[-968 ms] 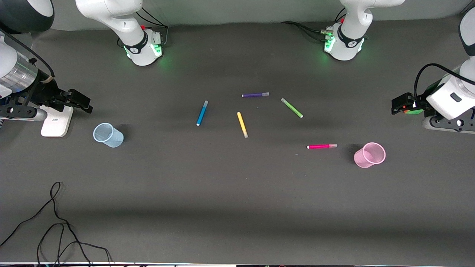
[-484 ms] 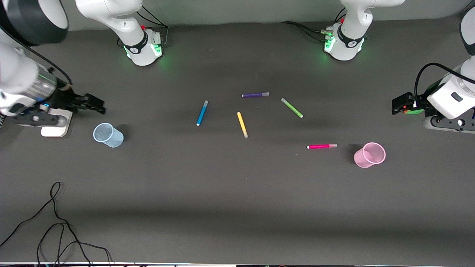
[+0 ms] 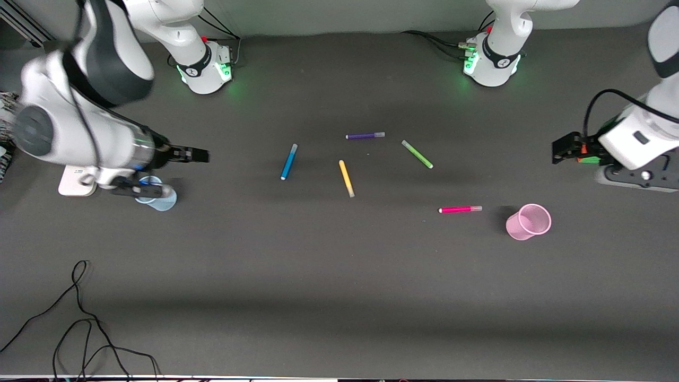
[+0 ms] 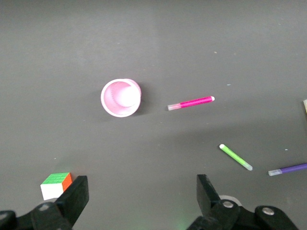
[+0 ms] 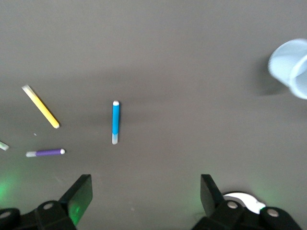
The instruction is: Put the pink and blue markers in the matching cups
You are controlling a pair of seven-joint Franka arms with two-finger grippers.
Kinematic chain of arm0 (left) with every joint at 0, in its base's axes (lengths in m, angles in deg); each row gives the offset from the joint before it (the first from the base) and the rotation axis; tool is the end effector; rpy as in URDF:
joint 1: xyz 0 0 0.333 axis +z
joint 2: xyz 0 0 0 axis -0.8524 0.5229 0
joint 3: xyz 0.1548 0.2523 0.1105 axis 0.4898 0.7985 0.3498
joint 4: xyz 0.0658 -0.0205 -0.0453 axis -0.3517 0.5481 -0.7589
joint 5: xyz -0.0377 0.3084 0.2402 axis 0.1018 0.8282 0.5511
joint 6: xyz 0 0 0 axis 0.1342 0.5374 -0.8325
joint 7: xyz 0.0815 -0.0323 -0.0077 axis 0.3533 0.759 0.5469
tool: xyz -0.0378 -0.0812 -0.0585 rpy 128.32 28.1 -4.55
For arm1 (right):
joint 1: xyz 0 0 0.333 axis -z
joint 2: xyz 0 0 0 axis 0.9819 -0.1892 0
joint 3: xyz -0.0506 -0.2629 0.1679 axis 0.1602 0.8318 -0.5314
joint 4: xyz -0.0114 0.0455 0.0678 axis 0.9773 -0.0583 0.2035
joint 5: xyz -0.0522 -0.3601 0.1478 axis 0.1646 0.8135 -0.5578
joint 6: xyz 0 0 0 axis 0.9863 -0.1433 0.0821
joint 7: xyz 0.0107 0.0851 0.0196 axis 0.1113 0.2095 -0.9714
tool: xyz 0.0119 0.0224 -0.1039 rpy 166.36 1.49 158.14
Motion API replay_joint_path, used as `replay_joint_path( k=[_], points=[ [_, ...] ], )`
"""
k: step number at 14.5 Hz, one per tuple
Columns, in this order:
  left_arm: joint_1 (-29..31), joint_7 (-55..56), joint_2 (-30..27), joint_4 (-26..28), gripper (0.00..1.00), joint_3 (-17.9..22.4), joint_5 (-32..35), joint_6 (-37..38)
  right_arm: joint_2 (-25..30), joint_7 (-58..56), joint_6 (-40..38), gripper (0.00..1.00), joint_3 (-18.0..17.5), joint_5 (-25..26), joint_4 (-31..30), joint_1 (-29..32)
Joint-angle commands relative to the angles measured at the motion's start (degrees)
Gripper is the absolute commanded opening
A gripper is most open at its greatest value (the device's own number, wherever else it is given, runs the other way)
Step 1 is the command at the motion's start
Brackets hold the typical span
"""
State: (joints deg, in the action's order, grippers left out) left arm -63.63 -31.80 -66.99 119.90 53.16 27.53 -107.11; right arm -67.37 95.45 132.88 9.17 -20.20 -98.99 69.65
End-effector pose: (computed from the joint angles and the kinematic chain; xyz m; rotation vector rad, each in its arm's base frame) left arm 0.5626 -0.0616 0.5651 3.1127 -0.2621 -0.1371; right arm 0.5457 0.1579 0.4469 -2.9712 0.1878 0.6090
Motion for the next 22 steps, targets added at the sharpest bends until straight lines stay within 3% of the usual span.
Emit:
replay_joint_path(
  k=[1, 4, 7, 11, 18, 22],
  points=[
    [-1.1, -0.9, 1.3, -1.4, 1.00, -1.6, 0.0, -0.1, -7.6, 6.1, 1.7, 1.00, -4.0, -1.1, 1.2, -0.6],
    [-1.2, -16.5, 2.9, -2.6, 1.00, -2.6, 0.3, -0.3, -13.6, 10.8, 5.3, 1.00, -6.5, -1.2, 0.2, -0.7],
    [-2.0, -31.7, 6.3, -6.3, 1.00, -3.2, 0.4, 0.2, -14.5, 14.7, 10.6, 1.00, -8.7, -1.3, -3.7, -0.8],
    [-3.2, -49.2, 7.4, -6.8, 1.00, -4.2, 4.0, -2.0, -17.6, 14.8, 19.1, 1.00, -9.1, -6.0, -7.1, -1.9],
    [-3.5, -62.4, 8.2, -6.9, 1.00, -4.3, 4.6, -4.7, -20.4, 18.0, 29.9, 1.00, -9.1, -6.6, -12.6, -4.3],
    [-3.3, -63.5, 9.2, -7.0, 1.00, -4.1, 4.6, -5.0, -21.1, 17.9, 33.0, 0.98, -9.1, -6.6, -14.3, -5.1]
  ],
)
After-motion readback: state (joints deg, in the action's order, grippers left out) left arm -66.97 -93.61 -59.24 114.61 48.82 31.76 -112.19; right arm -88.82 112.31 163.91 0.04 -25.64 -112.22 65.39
